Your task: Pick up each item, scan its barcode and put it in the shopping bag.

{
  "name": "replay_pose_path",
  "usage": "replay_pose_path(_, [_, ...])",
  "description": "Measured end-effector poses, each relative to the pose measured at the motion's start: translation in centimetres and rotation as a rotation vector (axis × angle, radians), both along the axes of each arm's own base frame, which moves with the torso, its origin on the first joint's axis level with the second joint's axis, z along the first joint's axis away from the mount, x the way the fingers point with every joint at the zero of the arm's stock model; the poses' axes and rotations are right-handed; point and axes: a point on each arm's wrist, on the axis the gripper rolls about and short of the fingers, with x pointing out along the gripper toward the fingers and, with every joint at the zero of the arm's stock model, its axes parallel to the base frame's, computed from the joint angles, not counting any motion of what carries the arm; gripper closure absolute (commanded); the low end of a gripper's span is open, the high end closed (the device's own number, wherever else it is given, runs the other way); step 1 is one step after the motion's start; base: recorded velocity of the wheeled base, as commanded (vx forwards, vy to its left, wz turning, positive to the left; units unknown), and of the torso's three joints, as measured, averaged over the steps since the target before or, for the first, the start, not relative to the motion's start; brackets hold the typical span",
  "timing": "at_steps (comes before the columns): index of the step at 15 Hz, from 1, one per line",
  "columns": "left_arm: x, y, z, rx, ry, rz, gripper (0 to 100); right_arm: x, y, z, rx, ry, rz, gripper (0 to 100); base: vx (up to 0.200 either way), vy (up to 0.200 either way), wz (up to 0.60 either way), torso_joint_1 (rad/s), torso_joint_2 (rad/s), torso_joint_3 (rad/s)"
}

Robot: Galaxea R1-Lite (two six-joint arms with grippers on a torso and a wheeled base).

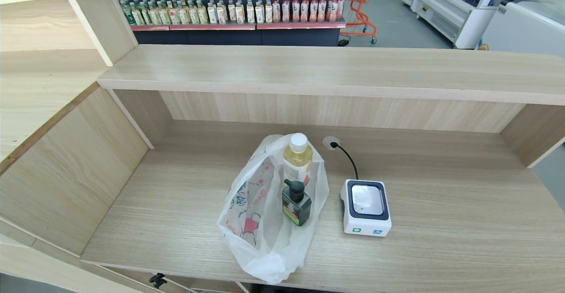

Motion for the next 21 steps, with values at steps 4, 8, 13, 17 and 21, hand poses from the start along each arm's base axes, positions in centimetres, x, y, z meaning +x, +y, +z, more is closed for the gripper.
replay_pose_path(4, [0.0, 0.0, 0.0, 0.0, 0.0, 0.0, 0, 0.0, 0.0, 0.0, 0.0, 0.0, 0.0, 100, 0.05, 0.0, 0.0, 0.002, 0.0, -0.001])
replay_pose_path(8, [0.0, 0.0, 0.0, 0.0, 0.0, 0.0, 0, 0.0, 0.0, 0.01, 0.0, 0.0, 0.0, 100, 0.05, 0.0, 0.0, -0.002, 0.0, 0.001])
replay_pose_path(13, [0.0, 0.0, 0.0, 0.0, 0.0, -0.002, 0, 0.01, 0.01, 0.0, 0.0, 0.001, 0.0, 100, 0.0, 0.0, 0.0, 0.0, 0.0, 0.0])
replay_pose_path(17, [0.0, 0.0, 0.0, 0.0, 0.0, -0.001, 0, 0.01, 0.01, 0.01, 0.0, 0.0, 0.0, 100, 0.0, 0.0, 0.0, 0.0, 0.0, 0.0])
replay_pose_path(21, [0.0, 0.0, 0.0, 0.0, 0.0, 0.0, 0, 0.01, 0.01, 0.01, -0.001, 0.001, 0.001, 100, 0.0, 0.0, 0.0, 0.0, 0.0, 0.0])
